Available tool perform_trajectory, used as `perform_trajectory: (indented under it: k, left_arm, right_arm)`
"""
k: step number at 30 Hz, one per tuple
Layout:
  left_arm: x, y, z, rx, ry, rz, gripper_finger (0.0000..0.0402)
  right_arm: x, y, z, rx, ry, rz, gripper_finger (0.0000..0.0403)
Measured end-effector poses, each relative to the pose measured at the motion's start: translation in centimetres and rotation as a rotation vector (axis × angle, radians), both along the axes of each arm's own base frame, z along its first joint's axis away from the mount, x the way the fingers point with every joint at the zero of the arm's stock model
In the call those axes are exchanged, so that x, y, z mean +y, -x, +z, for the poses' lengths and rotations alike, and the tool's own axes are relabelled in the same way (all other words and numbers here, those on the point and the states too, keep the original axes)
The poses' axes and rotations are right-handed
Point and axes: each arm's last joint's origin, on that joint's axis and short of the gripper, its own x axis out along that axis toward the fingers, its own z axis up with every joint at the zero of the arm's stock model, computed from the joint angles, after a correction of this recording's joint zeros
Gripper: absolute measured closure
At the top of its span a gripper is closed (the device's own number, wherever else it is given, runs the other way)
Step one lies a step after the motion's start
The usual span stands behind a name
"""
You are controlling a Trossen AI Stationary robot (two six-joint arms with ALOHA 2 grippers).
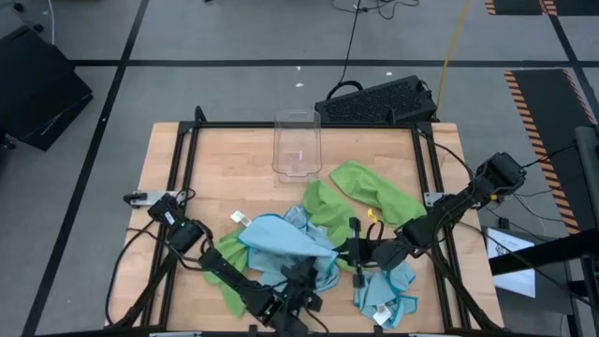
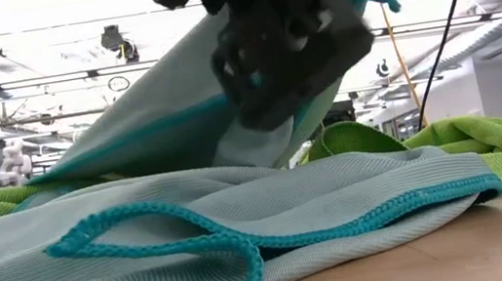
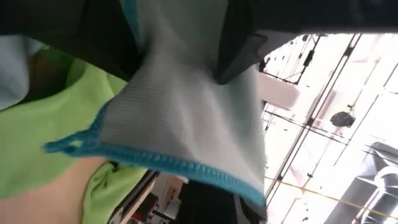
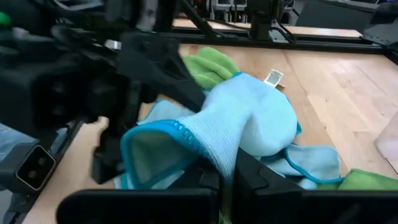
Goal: Fold microfiber towels
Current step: Fold the top left blue towel
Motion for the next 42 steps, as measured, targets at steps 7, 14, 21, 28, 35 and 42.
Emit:
perform_trajectory:
  k: [7,14,21,28,35,42]
  left_arm:
    - [-2.3,-0.1,3.3,-0.026,0.021,-0.033,0.03]
    - [-4.1,0.5,5.4,-0.044,0.037,-0.067,0.0377]
    - [-5.1,0.6,7.4,-0.092,0.08,-0.082,0.0388]
    - [-5.2,0.7,7.8,-0.149,0.137,-0.1,0.0393]
    - [-4.5,1.2,11.2,-0.263,0.406,-0.316,0.0395]
    - [-0.6,1.8,13.1,-0.146,0.875,-0.38,0.0397]
  right_arm:
    - [0.0,0.1,-0.2,0.016,-0.008,-0.009,0.0399]
    - [-0.1,0.2,-0.4,0.039,0.007,-0.008,0.0399]
    - [-0.1,0.2,-0.4,0.04,0.007,-0.004,0.0398]
    - [1.3,1.0,-0.3,0.033,0.08,0.106,0.035]
    - [2.9,1.8,0.4,-0.062,0.172,0.164,0.0267]
    - [4.4,2.9,1.2,-0.148,0.256,0.166,0.0243]
